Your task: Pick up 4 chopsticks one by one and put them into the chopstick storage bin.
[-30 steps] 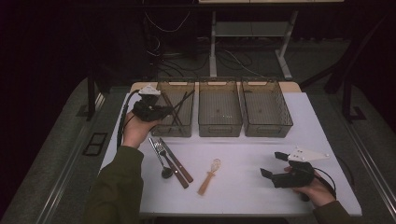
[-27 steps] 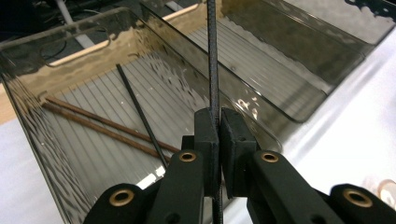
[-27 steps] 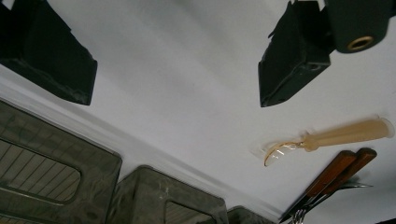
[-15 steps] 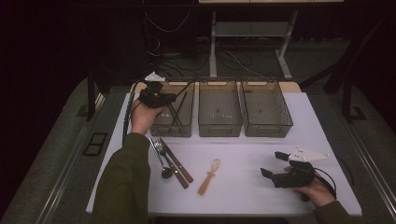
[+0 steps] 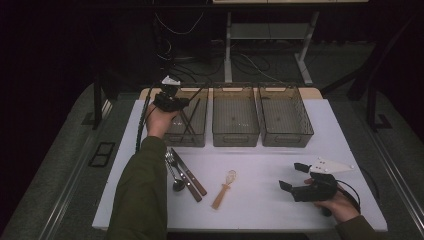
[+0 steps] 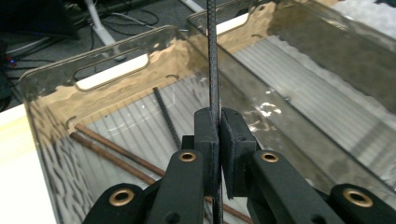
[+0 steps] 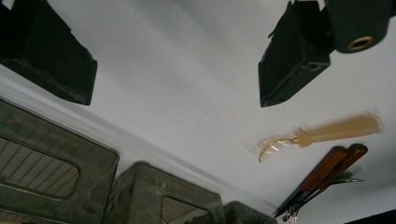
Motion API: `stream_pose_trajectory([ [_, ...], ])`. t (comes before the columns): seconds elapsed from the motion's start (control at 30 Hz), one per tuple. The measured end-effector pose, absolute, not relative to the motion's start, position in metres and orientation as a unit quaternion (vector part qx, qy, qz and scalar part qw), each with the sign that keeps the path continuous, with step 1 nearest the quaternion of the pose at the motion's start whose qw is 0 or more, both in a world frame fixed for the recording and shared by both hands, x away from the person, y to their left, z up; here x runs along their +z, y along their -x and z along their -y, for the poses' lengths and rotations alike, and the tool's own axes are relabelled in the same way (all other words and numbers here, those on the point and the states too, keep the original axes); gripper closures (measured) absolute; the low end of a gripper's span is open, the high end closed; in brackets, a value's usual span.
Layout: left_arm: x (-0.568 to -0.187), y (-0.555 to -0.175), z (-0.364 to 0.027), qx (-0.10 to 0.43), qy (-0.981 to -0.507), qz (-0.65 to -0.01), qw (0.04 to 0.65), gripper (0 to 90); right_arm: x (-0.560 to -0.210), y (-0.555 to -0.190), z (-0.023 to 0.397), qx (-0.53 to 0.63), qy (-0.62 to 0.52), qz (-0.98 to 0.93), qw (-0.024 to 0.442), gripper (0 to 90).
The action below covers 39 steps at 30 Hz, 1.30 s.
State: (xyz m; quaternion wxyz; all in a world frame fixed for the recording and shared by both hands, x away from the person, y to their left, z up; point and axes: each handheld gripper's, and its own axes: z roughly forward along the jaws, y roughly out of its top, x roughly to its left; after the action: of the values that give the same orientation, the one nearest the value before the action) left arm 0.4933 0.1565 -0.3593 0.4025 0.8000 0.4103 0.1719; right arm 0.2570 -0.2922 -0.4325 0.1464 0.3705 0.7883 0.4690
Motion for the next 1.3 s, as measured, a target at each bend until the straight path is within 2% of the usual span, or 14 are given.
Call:
stream_pose_trajectory([
  [0.33,-0.372,-0.501,-0.160,0.167,-0.795,-0.449,0.372,85.1,-0.432,-0.257,0.291,0.470,-0.370,-0.788,0.144,11.8],
  [0.67,-0.382,-0.504,-0.154,0.170,-0.805,-0.458,0.337,84.3,-0.432,-0.256,0.291,0.472,-0.368,-0.788,0.144,11.8],
  [0.73,-0.383,-0.505,-0.152,0.179,-0.809,-0.457,0.325,78.3,-0.432,-0.256,0.291,0.472,-0.368,-0.788,0.143,11.8],
  [1.07,-0.379,-0.501,-0.151,0.174,-0.815,-0.440,0.334,65.5,-0.432,-0.257,0.291,0.471,-0.367,-0.789,0.143,11.8],
  [1.3,-0.370,-0.488,-0.147,0.177,-0.821,-0.413,0.353,51.9,-0.432,-0.257,0.291,0.469,-0.371,-0.788,0.143,11.7],
])
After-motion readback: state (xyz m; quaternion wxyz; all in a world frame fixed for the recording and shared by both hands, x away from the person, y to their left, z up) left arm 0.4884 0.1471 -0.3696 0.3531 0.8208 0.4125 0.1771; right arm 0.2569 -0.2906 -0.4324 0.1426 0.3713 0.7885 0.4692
